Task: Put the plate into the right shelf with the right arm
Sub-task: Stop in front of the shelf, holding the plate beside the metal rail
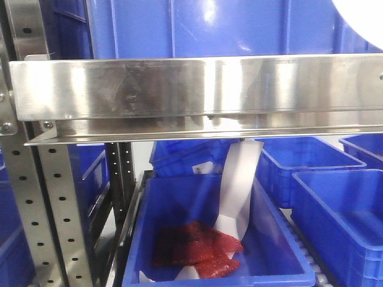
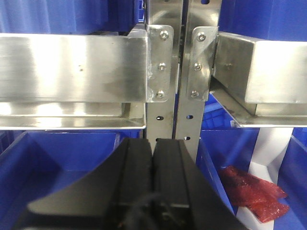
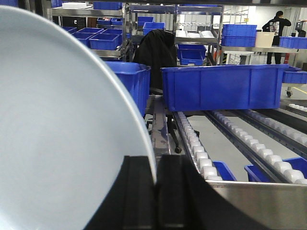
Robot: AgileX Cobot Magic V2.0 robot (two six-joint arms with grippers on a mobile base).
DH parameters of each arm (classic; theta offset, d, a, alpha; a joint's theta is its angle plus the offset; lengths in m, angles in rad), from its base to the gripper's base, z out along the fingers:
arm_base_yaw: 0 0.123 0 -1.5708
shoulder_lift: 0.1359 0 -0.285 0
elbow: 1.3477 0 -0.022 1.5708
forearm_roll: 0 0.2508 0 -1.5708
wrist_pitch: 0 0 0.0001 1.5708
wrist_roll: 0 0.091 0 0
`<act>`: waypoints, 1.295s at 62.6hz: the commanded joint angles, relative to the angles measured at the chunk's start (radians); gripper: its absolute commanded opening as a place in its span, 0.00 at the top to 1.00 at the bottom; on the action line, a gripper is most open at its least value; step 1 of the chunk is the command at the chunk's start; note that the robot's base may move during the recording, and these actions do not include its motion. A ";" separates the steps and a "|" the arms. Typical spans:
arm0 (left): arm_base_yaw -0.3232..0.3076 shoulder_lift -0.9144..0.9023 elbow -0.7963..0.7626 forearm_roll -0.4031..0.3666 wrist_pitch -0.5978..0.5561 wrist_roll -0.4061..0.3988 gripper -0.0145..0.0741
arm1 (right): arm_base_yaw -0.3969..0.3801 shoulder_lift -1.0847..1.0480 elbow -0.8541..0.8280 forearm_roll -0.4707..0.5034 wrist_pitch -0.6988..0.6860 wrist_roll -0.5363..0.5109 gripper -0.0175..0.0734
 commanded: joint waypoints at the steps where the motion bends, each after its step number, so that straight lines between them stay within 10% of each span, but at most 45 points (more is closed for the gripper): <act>1: -0.006 -0.002 0.008 -0.004 -0.084 0.003 0.89 | -0.005 0.006 -0.028 0.005 -0.093 -0.002 0.75; 50: -0.006 -0.002 0.008 -0.004 -0.084 0.003 0.89 | -0.003 0.024 -0.043 0.011 -0.073 0.000 0.75; 81: -0.006 -0.002 0.008 -0.004 -0.084 0.003 0.89 | 0.076 0.369 -0.465 0.011 0.056 0.000 0.75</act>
